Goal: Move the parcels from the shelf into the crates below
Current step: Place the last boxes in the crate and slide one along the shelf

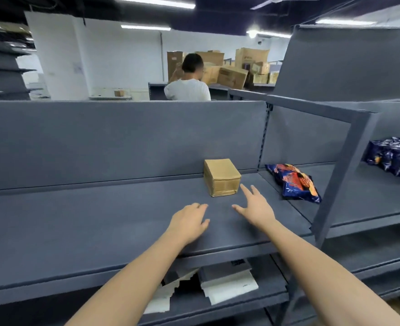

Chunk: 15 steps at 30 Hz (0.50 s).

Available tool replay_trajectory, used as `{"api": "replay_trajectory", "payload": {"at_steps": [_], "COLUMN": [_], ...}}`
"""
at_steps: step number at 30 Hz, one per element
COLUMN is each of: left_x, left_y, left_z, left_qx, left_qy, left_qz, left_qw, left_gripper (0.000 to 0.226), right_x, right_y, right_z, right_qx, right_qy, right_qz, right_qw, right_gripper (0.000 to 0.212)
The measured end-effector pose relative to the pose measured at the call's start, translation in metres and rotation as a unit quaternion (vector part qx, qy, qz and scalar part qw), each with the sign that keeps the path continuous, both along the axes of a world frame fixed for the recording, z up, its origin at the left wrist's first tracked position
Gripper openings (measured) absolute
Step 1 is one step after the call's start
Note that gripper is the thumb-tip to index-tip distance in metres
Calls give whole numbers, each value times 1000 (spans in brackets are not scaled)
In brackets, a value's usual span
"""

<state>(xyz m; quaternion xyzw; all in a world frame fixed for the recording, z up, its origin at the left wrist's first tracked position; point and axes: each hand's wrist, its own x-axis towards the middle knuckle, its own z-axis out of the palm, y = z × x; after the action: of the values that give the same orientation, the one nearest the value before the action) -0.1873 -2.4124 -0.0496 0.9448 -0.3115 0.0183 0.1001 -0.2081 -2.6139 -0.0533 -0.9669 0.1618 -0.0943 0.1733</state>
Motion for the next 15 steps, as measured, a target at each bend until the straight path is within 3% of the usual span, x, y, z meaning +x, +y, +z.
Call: {"api": "replay_trajectory", "payload": {"at_steps": [9, 15], "left_x": [5, 11], "left_y": [5, 29], "left_z": [-24, -37], "left_qx": [5, 48], "left_qy": [-1, -30], "left_qz": [43, 51], "left_qw": [999, 997], "left_gripper": [51, 52], "right_x": [57, 105], "right_y": [-10, -11], "right_z": [-18, -16], "right_qx": [18, -39], "right_qy": [9, 13], "right_qz": [3, 26], "right_qw": [1000, 999], "right_gripper": [88, 89]}}
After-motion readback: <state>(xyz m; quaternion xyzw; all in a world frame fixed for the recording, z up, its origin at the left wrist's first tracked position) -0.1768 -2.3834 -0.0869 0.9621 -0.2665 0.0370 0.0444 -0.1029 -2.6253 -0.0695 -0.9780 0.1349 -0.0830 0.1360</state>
